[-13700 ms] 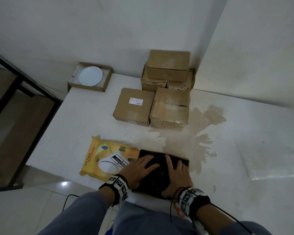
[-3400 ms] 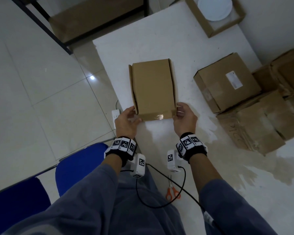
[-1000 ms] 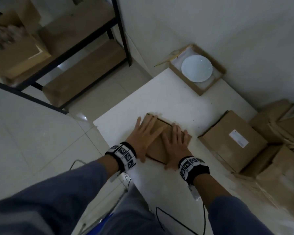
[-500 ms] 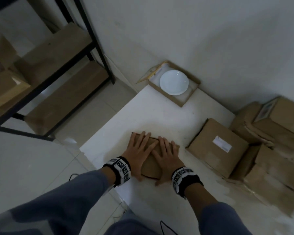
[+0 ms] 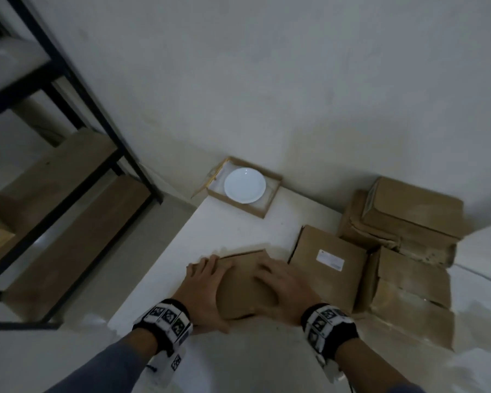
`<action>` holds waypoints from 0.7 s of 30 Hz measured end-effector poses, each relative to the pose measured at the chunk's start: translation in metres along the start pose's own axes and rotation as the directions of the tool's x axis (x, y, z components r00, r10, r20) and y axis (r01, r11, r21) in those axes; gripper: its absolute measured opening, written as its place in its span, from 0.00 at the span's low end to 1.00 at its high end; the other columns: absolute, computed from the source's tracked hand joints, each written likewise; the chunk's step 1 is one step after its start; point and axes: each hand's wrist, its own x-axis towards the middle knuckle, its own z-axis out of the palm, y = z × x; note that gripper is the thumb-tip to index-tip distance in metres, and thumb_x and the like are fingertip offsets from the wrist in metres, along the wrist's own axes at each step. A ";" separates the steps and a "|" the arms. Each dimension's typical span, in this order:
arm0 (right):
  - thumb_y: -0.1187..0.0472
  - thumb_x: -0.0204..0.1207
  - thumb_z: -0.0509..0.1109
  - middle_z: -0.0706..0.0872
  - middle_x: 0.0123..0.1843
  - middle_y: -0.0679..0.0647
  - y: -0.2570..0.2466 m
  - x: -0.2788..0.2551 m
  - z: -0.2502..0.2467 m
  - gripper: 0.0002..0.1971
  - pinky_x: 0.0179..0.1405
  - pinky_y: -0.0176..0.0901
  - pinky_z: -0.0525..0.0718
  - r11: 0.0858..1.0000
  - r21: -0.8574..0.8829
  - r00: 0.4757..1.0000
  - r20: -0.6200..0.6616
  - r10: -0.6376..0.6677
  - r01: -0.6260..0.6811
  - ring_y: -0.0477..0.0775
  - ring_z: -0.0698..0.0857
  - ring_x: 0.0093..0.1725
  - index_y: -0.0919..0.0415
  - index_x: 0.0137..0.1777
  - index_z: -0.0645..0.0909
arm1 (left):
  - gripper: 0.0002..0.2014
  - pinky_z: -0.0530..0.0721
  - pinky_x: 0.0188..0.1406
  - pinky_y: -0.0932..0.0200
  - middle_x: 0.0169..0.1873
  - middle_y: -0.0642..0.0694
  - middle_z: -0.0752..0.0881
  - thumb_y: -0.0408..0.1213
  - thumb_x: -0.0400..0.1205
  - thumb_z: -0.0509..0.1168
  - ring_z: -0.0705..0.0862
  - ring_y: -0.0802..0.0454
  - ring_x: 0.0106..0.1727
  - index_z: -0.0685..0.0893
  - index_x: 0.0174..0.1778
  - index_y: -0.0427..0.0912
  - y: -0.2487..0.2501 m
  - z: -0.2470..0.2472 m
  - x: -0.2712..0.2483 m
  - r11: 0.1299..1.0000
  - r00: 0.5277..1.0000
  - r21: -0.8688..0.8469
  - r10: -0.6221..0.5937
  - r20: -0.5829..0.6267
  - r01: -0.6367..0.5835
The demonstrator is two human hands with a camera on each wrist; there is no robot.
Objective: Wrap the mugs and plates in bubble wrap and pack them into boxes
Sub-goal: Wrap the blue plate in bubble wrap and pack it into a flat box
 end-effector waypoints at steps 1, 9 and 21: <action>0.27 0.75 0.61 0.70 0.80 0.54 0.007 -0.005 -0.010 0.37 0.75 0.59 0.74 0.997 0.064 0.992 -0.116 0.054 -0.047 0.57 0.73 0.75 0.53 0.74 0.77 | 0.69 0.56 0.80 0.34 0.79 0.48 0.56 0.77 0.44 0.73 0.58 0.41 0.80 0.48 0.81 0.63 0.006 -0.013 0.002 0.999 0.999 -0.035 0.031 -0.031 -0.032; 0.41 0.77 0.67 0.79 0.48 0.49 0.069 -0.047 -0.067 0.18 0.43 0.48 0.80 0.877 0.304 0.565 -0.675 0.474 -0.373 0.51 0.80 0.46 0.57 0.46 0.86 | 0.72 0.52 0.76 0.29 0.80 0.41 0.56 0.82 0.41 0.67 0.56 0.35 0.80 0.44 0.82 0.63 0.120 -0.064 0.067 0.965 0.976 -0.195 -0.197 -0.089 0.177; 0.53 0.63 0.82 0.76 0.63 0.54 0.098 -0.105 -0.030 0.15 0.59 0.57 0.81 0.770 0.177 0.595 -0.538 0.597 -0.613 0.59 0.75 0.65 0.55 0.48 0.85 | 0.56 0.60 0.76 0.31 0.83 0.41 0.39 0.74 0.65 0.66 0.47 0.35 0.82 0.48 0.83 0.53 0.194 -0.030 0.092 0.957 0.963 -0.173 -0.252 -0.098 0.233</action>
